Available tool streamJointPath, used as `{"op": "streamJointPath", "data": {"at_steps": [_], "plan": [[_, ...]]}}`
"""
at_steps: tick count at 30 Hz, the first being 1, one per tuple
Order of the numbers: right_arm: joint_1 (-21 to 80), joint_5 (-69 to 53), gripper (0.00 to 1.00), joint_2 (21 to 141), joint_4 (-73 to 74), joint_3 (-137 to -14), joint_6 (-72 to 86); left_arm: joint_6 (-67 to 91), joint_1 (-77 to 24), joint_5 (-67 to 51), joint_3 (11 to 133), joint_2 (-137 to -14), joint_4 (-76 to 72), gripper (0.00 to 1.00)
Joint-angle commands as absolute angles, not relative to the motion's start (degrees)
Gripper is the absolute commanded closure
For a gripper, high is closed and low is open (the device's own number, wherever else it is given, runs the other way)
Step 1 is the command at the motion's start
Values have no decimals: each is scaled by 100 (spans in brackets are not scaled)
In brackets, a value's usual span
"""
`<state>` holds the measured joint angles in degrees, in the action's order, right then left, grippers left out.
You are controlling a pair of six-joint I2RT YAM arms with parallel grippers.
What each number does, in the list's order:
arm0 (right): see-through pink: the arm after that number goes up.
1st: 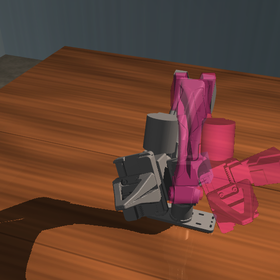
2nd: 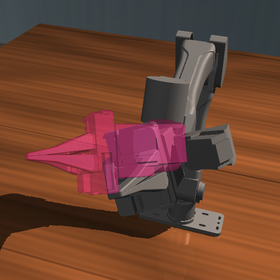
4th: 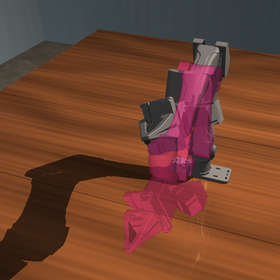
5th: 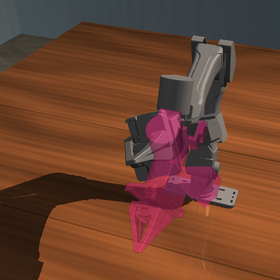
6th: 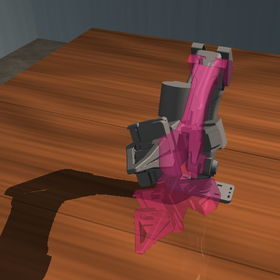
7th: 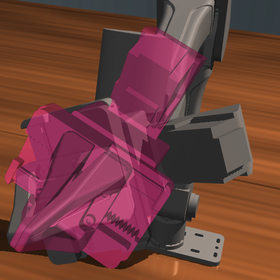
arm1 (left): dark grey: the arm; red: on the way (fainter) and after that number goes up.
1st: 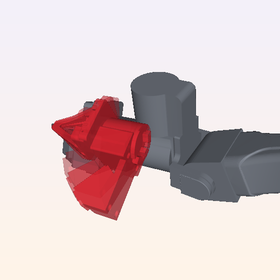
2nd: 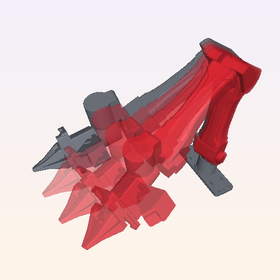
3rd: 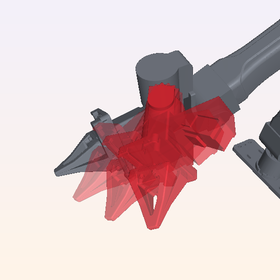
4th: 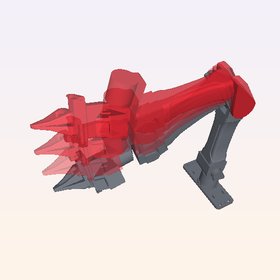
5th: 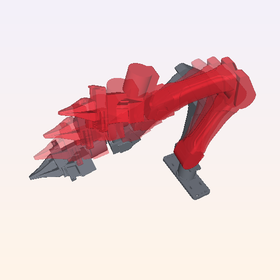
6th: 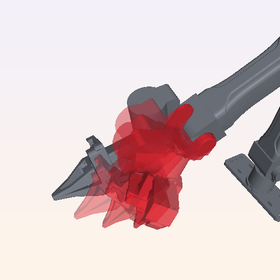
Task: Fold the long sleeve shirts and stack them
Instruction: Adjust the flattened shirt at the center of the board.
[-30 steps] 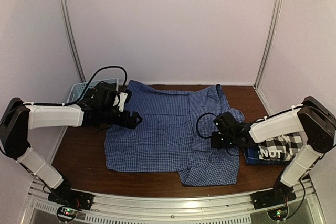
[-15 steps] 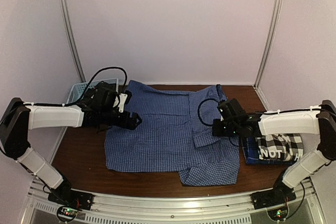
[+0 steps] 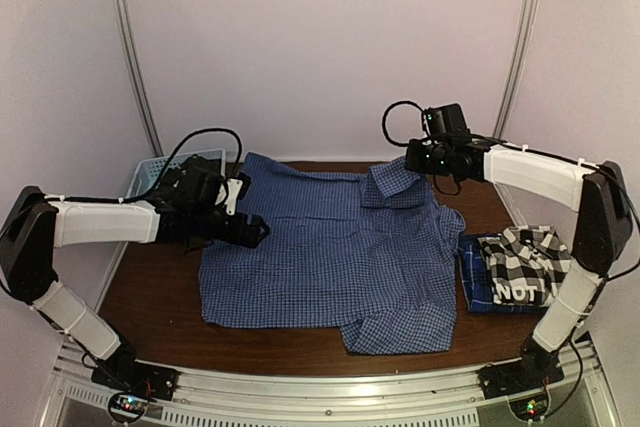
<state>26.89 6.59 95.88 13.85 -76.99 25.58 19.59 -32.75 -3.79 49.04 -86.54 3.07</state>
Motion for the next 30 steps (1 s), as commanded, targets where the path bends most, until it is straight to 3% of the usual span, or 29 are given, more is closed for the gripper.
{"op": "streamJointPath", "data": {"at_steps": [1,6,10,14,18,24,30], "plan": [[2299,358,100,10546,1540,-8604,2296,1941,-3313,-360,4861,-8466,109,2],[1881,71,96,11948,1721,-9964,2336,1990,-3313,-398,4835,-8429,122,2],[1718,9,71,12468,1866,-10396,2346,2002,-3313,-374,4804,-8414,139,2],[1696,223,45,11926,1705,-9794,2222,2034,-3313,-342,4690,-8374,141,2],[1720,154,31,10748,1472,-8484,2121,2101,-3318,-426,4458,-8230,45,2],[2020,-262,27,9184,1080,-6359,2214,2317,-3322,-761,3778,-7814,-487,2],[2327,-269,27,8397,923,-5152,2383,2481,-3331,-891,3254,-7615,-776,2]]}}
